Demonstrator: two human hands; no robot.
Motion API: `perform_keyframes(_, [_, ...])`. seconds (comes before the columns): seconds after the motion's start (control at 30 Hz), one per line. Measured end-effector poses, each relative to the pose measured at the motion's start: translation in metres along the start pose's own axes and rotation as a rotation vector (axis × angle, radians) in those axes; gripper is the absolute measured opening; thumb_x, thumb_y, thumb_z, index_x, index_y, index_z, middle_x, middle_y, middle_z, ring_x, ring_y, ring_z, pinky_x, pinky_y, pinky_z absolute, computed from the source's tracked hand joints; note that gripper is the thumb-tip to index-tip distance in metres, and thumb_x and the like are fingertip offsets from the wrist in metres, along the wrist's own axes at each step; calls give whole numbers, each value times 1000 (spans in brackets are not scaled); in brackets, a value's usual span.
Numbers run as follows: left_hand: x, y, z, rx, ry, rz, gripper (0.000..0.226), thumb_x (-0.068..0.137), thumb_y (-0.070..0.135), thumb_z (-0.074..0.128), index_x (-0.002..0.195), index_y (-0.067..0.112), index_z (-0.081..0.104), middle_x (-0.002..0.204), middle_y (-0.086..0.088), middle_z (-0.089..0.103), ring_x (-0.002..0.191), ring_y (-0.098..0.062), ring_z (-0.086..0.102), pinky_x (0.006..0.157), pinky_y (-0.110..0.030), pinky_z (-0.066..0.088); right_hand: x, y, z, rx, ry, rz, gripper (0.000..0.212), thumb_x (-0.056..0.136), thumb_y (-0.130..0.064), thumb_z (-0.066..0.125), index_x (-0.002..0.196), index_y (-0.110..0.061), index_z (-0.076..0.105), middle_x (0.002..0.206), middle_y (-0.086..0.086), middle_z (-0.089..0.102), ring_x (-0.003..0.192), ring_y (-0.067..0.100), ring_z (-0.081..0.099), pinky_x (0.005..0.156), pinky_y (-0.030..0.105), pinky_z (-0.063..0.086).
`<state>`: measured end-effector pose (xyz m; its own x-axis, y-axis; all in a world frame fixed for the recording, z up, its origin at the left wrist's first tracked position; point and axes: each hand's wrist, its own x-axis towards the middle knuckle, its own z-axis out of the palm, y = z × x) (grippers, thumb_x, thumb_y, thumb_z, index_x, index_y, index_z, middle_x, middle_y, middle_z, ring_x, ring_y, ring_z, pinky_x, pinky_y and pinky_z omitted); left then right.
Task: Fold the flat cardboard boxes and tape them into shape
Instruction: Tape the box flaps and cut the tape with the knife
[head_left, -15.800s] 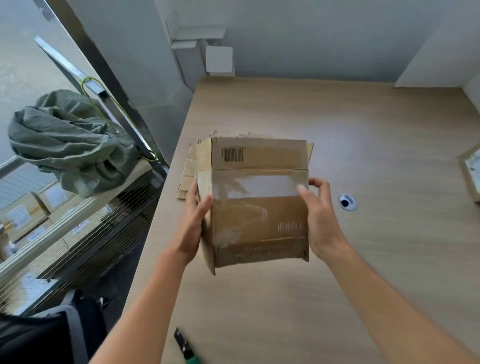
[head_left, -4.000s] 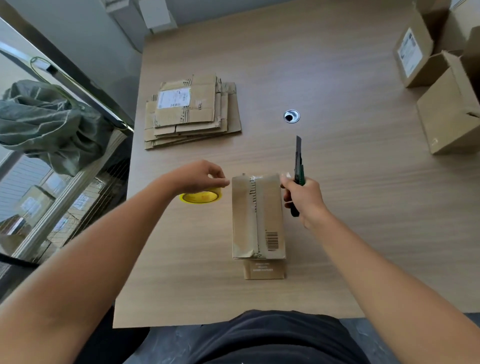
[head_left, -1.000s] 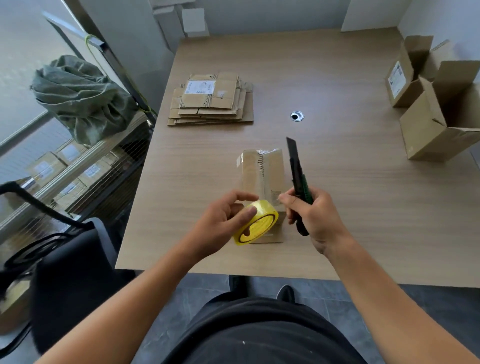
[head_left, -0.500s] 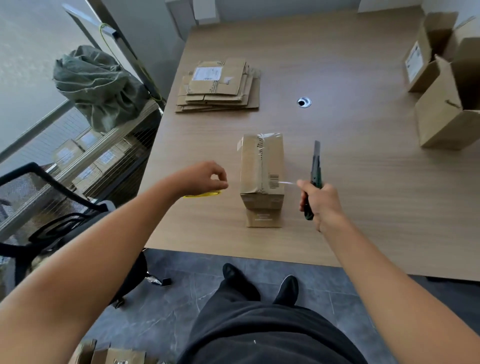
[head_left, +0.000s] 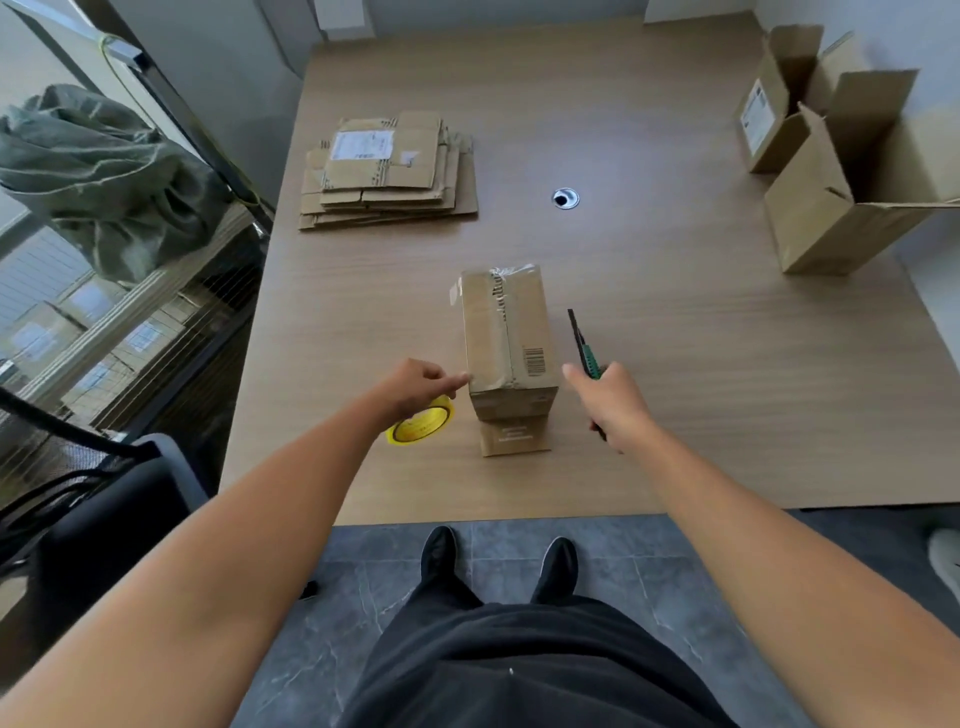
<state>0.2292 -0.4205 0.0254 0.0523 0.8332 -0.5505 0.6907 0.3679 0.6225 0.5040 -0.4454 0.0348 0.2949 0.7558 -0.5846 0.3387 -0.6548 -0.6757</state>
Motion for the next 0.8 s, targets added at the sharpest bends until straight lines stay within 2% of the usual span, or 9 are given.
perform_keyframes(0.1, [5,-6,3,16,21,25,50,82,68,68,71,19,74,51,12,55,53,-9,48,54,-24,37,-26,-21,-1,-150,84,-267,31,101,-42,49,102,-12,46,90,9,60,75,28,59,63,39,47])
perform_keyframes(0.2, [5,-5,6,69,42,43,52,82,72,65,70,21,72,55,9,57,57,-12,51,56,-26,37,-59,-38,23,-402,-30,-507,33,105,-37,44,101,-6,56,100,12,60,94,29,55,85,41,44])
perform_keyframes(0.27, [3,-3,5,55,27,65,49,84,69,64,71,22,71,59,8,59,60,-12,54,57,-27,38,-71,-42,45,-569,-119,-531,45,106,-37,41,125,0,58,131,15,52,123,30,45,109,40,34])
perform_keyframes(0.33, [2,-5,3,27,9,95,43,88,62,65,78,21,72,67,7,63,68,-14,58,60,-27,40,-78,-43,60,-618,-181,-446,56,108,-39,35,144,2,48,157,13,33,146,27,27,121,38,21])
perform_keyframes(0.47, [-1,-25,-6,-106,-138,160,23,95,36,67,110,20,74,107,1,70,103,-19,62,86,-30,49,-79,-37,80,-755,-196,-340,61,108,-43,28,143,2,49,170,9,-1,157,24,-5,125,54,14])
perform_keyframes(0.53, [-3,-40,-11,-128,-201,185,37,95,34,67,130,21,66,125,3,63,115,-18,58,101,-35,47,-79,-39,88,-790,-220,-275,61,108,-44,27,140,1,53,170,9,-10,156,26,-13,123,60,13])
perform_keyframes(0.6, [-1,-52,-14,-124,-220,208,46,94,39,69,135,20,60,124,5,59,115,-17,57,99,-35,48,-78,-43,93,-804,-230,-228,59,107,-43,27,136,-1,57,169,9,-15,155,28,-18,122,61,13])
perform_keyframes(0.73, [6,-65,-19,52,-25,214,37,88,51,71,112,23,68,100,1,65,94,-18,63,79,-34,52,-81,-47,100,-884,-242,-205,55,108,-39,28,134,2,56,167,17,-17,153,36,-20,123,56,8])
perform_keyframes(0.8, [6,-61,-17,144,3,236,30,88,53,69,106,29,69,98,2,65,95,-17,62,77,-32,49,-85,-49,98,-924,-265,-204,50,109,-34,27,131,-2,59,165,23,-18,151,41,-22,123,54,2])
